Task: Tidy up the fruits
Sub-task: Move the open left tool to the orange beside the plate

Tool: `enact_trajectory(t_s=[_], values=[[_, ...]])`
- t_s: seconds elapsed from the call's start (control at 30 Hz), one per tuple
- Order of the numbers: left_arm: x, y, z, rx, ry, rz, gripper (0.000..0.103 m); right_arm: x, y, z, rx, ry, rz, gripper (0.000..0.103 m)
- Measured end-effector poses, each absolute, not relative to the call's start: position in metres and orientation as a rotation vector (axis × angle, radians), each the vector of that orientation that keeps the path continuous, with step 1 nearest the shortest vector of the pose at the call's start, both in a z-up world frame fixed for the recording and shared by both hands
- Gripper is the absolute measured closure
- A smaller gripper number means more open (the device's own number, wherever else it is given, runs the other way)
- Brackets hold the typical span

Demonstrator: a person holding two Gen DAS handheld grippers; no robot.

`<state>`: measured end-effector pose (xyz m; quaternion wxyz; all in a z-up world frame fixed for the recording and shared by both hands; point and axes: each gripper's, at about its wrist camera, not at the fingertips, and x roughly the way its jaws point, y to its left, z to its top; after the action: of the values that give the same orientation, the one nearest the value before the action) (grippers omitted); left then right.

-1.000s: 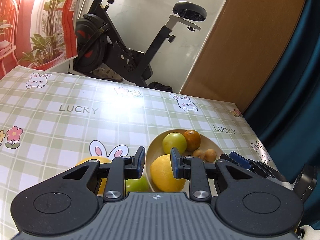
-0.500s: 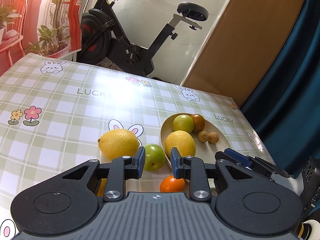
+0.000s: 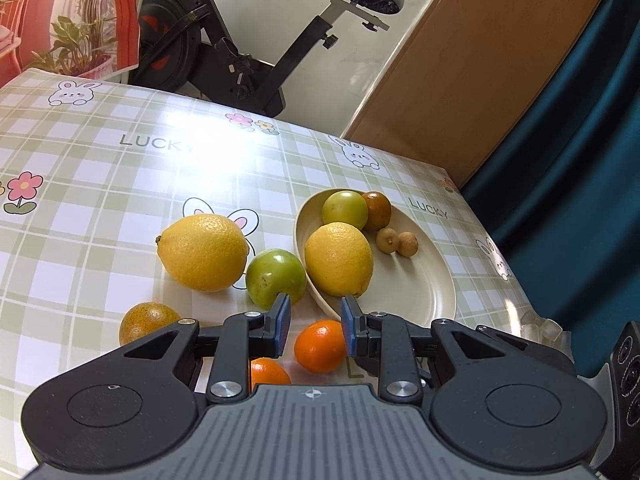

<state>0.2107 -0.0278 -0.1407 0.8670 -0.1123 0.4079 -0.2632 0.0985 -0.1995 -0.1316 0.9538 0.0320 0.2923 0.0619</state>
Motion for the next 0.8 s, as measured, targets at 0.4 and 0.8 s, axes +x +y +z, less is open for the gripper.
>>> enact_trajectory(t_s=[0.4, 0.8], values=[[0.223, -0.045, -0.156, -0.197, 0.908, -0.602, 0.074, 0.107, -0.192, -0.15, 0.06, 0.69, 0.166, 0.072], [0.228, -0.055, -0.166, -0.154, 0.954, -0.624, 0.067, 0.113, -0.202, -0.165, 0.125, 0.727, 0.18, 0.067]])
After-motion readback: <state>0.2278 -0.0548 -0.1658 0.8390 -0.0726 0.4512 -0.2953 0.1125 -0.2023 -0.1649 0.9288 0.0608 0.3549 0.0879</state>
